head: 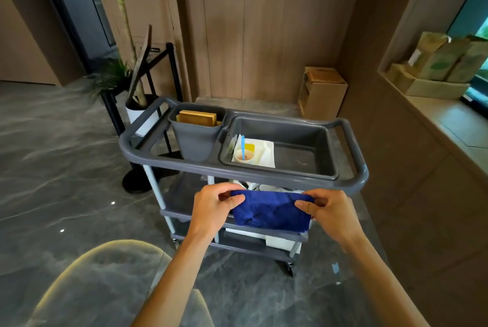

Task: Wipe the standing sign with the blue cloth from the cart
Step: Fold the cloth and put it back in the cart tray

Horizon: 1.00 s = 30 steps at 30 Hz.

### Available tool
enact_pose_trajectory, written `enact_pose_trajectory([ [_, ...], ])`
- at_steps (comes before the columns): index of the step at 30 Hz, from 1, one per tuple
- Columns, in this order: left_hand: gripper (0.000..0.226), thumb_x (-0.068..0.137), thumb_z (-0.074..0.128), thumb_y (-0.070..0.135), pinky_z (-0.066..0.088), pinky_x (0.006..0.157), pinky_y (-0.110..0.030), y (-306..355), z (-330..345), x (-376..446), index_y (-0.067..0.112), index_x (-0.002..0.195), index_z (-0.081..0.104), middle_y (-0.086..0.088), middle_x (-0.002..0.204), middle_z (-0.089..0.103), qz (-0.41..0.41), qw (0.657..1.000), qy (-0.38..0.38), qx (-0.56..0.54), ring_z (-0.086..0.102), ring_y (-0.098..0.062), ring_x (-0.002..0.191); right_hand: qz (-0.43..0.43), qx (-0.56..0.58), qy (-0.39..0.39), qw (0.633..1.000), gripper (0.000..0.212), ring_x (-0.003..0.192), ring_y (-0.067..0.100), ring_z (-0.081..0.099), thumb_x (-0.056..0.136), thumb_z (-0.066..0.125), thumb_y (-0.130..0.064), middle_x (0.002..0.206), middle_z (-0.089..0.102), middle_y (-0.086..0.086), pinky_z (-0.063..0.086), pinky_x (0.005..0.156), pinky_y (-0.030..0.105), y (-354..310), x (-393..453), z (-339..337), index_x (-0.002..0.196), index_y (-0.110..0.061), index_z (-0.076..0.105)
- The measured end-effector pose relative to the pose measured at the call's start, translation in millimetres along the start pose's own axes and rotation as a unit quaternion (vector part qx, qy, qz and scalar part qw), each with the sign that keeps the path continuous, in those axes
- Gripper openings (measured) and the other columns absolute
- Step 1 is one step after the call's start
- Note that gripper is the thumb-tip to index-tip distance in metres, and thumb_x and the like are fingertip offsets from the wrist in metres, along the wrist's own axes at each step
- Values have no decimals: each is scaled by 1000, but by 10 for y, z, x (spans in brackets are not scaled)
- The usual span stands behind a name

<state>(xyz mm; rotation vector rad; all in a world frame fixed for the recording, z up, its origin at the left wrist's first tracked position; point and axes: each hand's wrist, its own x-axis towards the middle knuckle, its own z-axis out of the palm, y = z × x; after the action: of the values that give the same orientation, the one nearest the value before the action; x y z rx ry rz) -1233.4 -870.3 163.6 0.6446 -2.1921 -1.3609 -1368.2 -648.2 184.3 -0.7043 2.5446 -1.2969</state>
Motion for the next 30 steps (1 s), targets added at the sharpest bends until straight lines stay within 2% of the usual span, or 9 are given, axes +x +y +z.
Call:
enact_pose_trajectory([
  [2, 33, 80, 77, 2, 46, 70, -3, -40, 74, 229, 35, 85, 79, 28, 82, 74, 4, 1000, -6, -4, 68, 9, 80, 5, 7, 1, 1000, 7, 72, 11, 73, 86, 77, -21, 75, 78, -2, 61, 70, 33, 45, 204, 16, 94, -20, 80],
  [4, 40, 79, 77, 2, 46, 72, -3, -97, 137, 484, 41, 81, 77, 28, 81, 74, 8, 1000, -8, -9, 68, 8, 79, 9, 8, 5, 1000, 5, 70, 12, 73, 86, 78, -21, 72, 77, -2, 61, 70, 35, 88, 425, 54, 91, -20, 80],
  [8, 45, 80, 77, 0, 50, 72, -8, -240, 232, 1001, 45, 78, 74, 27, 79, 75, 4, 999, -19, -31, 69, 6, 79, 16, 20, 7, 1000, 5, 72, 10, 74, 87, 76, -21, 72, 77, -6, 61, 64, 27, 120, 916, 167, 87, -26, 77],
  [10, 39, 80, 77, -1, 55, 76, -17, -314, 256, 1298, 38, 82, 78, 22, 82, 77, -1, 999, -32, -40, 71, 1, 84, 24, 26, 8, 999, 9, 74, 5, 74, 88, 76, -21, 73, 77, -11, 59, 61, 20, 134, 1163, 253, 87, -30, 76],
  [12, 32, 81, 77, 0, 57, 79, -21, -383, 289, 1601, 30, 88, 81, 19, 87, 77, -2, 999, -39, -33, 71, -3, 89, 33, 21, 20, 999, 10, 76, 4, 73, 88, 75, -22, 73, 77, -11, 59, 61, 19, 151, 1396, 326, 87, -31, 75],
  [17, 41, 82, 76, 0, 56, 80, -17, -501, 430, 2220, 42, 80, 76, 24, 84, 76, -7, 995, -84, -56, 70, 1, 88, 67, 10, 63, 996, 4, 79, 9, 73, 88, 75, -22, 77, 77, -5, 63, 70, 30, 206, 1847, 444, 91, -24, 77],
  [20, 29, 84, 75, 2, 57, 79, -20, -587, 565, 2491, 30, 87, 80, 16, 89, 78, -16, 992, -106, -66, 70, -4, 91, 91, 15, 75, 993, 8, 82, 8, 73, 89, 74, -21, 81, 77, -6, 62, 71, 27, 238, 2047, 454, 96, -23, 76],
  [24, 34, 85, 75, 3, 52, 69, -10, -634, 718, 2755, 37, 80, 76, 23, 87, 75, -24, 987, -133, -89, 68, 4, 88, 121, 31, 77, 989, 10, 85, 11, 73, 90, 73, -20, 86, 77, -4, 62, 77, 32, 312, 2276, 458, 100, -19, 75],
  [30, 29, 90, 69, 5, 53, 77, -16, -656, 1013, 3145, 33, 93, 74, 24, 95, 72, -10, 980, -184, -74, 65, 3, 95, 142, 70, 80, 984, 15, 94, 18, 72, 90, 71, -15, 96, 76, 1, 62, 83, 41, 514, 2646, 369, 104, -18, 73],
])
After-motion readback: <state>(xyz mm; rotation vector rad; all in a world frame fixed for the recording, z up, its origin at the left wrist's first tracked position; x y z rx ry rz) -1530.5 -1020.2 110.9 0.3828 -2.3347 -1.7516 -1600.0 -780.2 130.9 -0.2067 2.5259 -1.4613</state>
